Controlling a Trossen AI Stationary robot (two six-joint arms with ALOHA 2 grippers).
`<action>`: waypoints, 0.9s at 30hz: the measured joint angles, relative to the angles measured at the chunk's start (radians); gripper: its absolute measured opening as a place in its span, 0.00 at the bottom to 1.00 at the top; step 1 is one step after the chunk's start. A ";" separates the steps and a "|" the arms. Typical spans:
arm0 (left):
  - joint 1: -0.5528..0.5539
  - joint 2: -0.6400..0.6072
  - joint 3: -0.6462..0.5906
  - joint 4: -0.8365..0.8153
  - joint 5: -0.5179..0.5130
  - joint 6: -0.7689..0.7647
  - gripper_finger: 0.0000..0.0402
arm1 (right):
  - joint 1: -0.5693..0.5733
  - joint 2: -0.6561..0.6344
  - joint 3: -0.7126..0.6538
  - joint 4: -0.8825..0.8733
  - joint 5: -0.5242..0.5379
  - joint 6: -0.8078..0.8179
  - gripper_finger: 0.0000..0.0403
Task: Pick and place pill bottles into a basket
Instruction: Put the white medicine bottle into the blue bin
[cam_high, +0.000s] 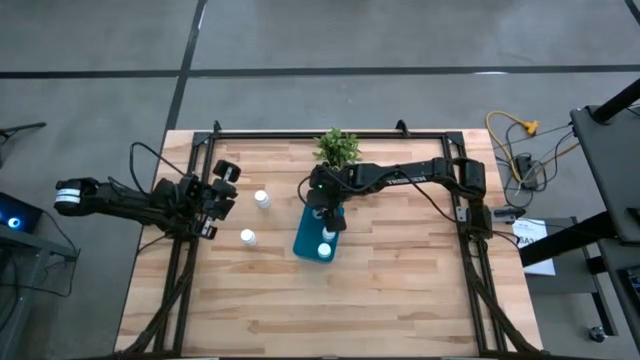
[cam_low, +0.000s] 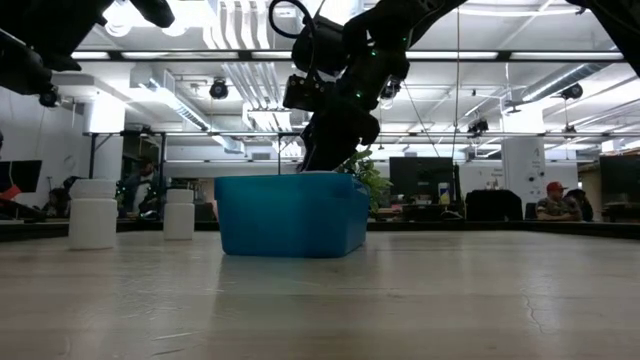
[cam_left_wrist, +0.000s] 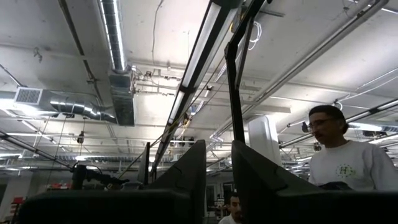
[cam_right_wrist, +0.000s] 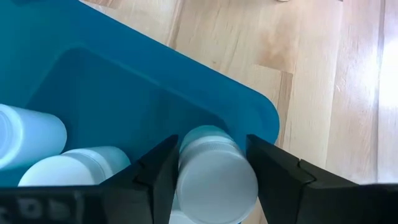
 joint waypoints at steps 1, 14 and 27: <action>0.000 0.000 0.000 0.000 0.000 0.000 0.15 | 0.000 0.000 0.000 0.000 0.000 -0.001 0.43; 0.000 0.000 0.000 0.000 0.006 -0.001 0.15 | -0.003 0.000 0.000 0.011 0.001 -0.011 0.45; 0.000 0.000 0.000 0.000 0.008 -0.001 0.15 | -0.016 -0.002 0.013 0.024 0.001 -0.008 0.50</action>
